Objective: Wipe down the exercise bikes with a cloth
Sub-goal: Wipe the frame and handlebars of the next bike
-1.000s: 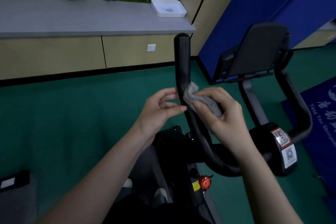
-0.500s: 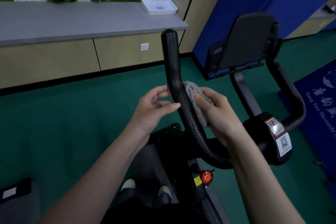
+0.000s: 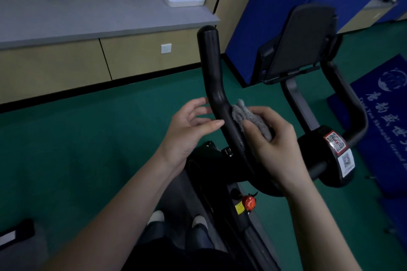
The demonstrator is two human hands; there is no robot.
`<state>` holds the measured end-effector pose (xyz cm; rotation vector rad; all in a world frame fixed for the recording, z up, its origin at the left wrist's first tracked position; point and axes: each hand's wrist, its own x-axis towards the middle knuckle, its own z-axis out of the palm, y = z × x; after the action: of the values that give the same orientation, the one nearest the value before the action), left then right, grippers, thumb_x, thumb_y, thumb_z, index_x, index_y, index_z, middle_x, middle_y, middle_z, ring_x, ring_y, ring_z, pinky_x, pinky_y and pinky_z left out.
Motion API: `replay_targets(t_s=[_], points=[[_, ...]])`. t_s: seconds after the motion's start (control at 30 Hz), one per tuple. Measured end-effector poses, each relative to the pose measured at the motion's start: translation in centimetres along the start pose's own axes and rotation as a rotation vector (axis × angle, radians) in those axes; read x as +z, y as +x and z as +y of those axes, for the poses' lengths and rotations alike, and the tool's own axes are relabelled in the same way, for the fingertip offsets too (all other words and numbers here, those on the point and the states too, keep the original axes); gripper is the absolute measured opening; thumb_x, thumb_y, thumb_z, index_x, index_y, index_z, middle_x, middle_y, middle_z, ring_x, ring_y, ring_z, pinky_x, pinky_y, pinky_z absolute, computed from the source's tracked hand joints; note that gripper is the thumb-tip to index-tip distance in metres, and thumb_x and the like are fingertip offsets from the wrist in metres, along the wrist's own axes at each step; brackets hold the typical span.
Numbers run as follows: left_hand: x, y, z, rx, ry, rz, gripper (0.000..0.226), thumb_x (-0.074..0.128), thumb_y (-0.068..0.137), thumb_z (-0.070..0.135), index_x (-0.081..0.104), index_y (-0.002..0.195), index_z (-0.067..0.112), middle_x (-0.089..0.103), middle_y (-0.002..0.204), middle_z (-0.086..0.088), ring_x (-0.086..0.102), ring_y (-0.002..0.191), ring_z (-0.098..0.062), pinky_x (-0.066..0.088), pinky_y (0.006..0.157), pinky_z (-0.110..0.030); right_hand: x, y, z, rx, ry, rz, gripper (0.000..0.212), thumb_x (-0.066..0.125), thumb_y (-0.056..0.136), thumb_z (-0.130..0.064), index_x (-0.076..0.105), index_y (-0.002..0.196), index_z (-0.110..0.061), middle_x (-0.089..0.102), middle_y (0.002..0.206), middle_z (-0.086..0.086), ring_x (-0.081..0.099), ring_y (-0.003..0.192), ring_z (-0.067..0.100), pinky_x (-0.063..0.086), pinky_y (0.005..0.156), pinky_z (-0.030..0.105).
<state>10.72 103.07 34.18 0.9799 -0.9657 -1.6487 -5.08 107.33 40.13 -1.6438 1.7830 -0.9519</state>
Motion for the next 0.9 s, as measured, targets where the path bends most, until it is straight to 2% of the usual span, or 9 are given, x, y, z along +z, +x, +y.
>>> replay_targets(t_s=[0.13,0.23,0.37,0.47,0.6,0.77,0.9], points=[[-0.4,-0.3,-0.2,-0.034,0.035,-0.020,0.048,0.071,0.080,0.014,0.056,0.125,0.018,0.066,0.113,0.000,0.065,0.094,-0.007,0.049,0.073,-0.017,0.0,-0.9,0.0,-0.015,-0.046,-0.001,0.013,0.063,0.089,-0.016,0.066,0.101,-0.016,0.065,0.088,-0.003,0.062,0.081,0.010,0.047,0.076,0.027],[-0.4,-0.7,-0.4,-0.040,0.029,-0.020,0.038,0.069,0.082,0.015,0.060,0.119,0.021,0.069,0.108,0.003,0.065,0.095,-0.005,0.049,0.075,-0.018,-0.8,-1.4,0.2,-0.035,-0.062,-0.010,0.012,0.065,0.087,-0.014,0.067,0.099,-0.017,0.064,0.089,-0.004,0.062,0.083,0.009,0.045,0.076,0.025],[0.2,-1.4,-0.9,-0.047,0.019,0.007,0.033,0.070,0.081,0.017,0.063,0.113,0.023,0.071,0.102,0.009,0.066,0.093,-0.002,0.049,0.075,-0.015,0.0,0.0,-0.6,-0.182,-0.050,0.005,0.016,0.066,0.086,-0.007,0.068,0.101,-0.012,0.061,0.097,0.000,0.060,0.094,0.009,0.044,0.084,0.019],[0.8,-2.0,-1.3,-0.056,-0.008,0.046,0.026,0.070,0.081,0.017,0.066,0.105,0.027,0.071,0.098,0.010,0.066,0.090,0.000,0.048,0.072,-0.011,0.5,1.4,-0.9,-0.310,-0.070,-0.027,0.017,0.065,0.086,-0.004,0.068,0.102,-0.009,0.062,0.101,0.004,0.059,0.099,0.014,0.045,0.089,0.022],[1.8,-2.9,-2.0,-0.078,-0.032,0.114,0.031,0.069,0.081,0.023,0.066,0.112,0.020,0.069,0.110,0.003,0.064,0.101,-0.005,0.046,0.077,-0.015,-0.3,2.6,-0.6,-0.445,-0.076,-0.119,0.018,0.065,0.087,-0.003,0.067,0.104,-0.007,0.065,0.103,0.004,0.060,0.104,0.022,0.047,0.092,0.035],[3.6,-3.8,-2.5,-0.092,-0.100,0.215,0.034,0.069,0.082,0.022,0.064,0.116,0.018,0.069,0.112,0.000,0.064,0.102,-0.006,0.044,0.077,-0.014,-1.3,5.4,-2.4,-0.616,-0.084,-0.298,0.017,0.065,0.089,-0.009,0.063,0.106,-0.008,0.066,0.101,0.000,0.062,0.093,0.007,0.045,0.079,0.019],[4.6,-4.1,-2.6,-0.094,-0.122,0.280,0.037,0.071,0.081,0.026,0.064,0.117,0.019,0.067,0.113,0.001,0.062,0.104,-0.006,0.045,0.082,-0.020,-0.7,8.2,-4.9,-0.934,-0.325,-0.492,0.016,0.065,0.089,-0.014,0.065,0.102,-0.004,0.065,0.097,0.001,0.060,0.092,0.017,0.044,0.081,0.027]])
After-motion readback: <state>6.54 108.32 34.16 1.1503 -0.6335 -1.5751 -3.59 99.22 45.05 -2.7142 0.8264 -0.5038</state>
